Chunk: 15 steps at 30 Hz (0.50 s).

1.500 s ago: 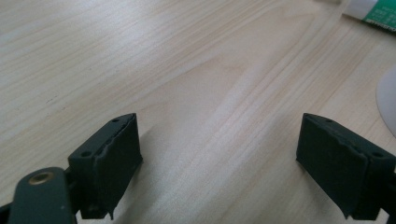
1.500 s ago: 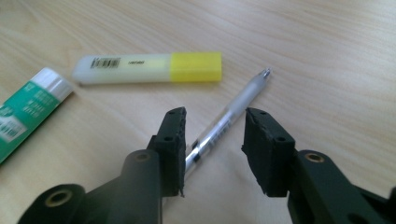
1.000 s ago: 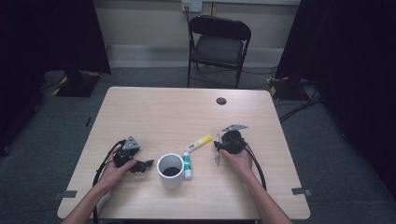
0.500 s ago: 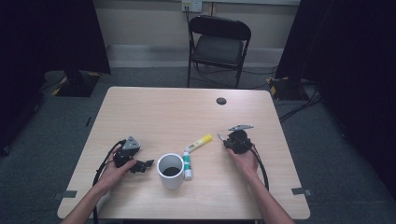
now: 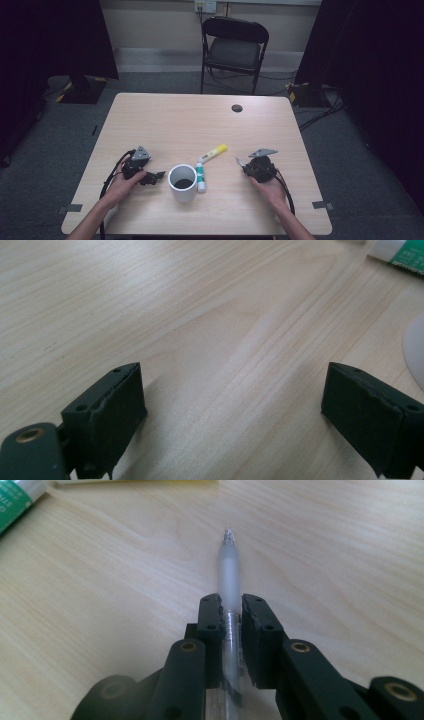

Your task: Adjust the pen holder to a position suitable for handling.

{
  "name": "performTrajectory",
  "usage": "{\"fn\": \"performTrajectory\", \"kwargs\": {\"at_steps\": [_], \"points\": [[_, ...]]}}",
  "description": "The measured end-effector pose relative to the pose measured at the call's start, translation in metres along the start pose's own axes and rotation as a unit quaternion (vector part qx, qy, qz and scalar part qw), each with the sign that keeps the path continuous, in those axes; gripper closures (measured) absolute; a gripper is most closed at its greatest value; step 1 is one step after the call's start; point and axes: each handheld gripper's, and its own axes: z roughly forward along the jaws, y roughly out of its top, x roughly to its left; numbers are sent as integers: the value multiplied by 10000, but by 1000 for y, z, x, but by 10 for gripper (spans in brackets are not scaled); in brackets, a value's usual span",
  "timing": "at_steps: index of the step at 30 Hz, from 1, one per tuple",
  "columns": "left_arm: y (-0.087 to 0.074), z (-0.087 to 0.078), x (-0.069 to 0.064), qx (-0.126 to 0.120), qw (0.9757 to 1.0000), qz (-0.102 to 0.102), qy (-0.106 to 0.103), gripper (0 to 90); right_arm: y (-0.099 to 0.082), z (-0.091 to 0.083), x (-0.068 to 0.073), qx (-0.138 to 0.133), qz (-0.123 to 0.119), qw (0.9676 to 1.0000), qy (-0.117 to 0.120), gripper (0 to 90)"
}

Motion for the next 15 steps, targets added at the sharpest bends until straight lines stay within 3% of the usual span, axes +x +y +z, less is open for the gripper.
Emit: {"fn": "performTrajectory", "kwargs": {"at_steps": [15], "points": [[0, 1, -1, 2, 10000, -5, -6, 81, 12, 12, 4, -70, -158, 9998, 77, 791]]}}
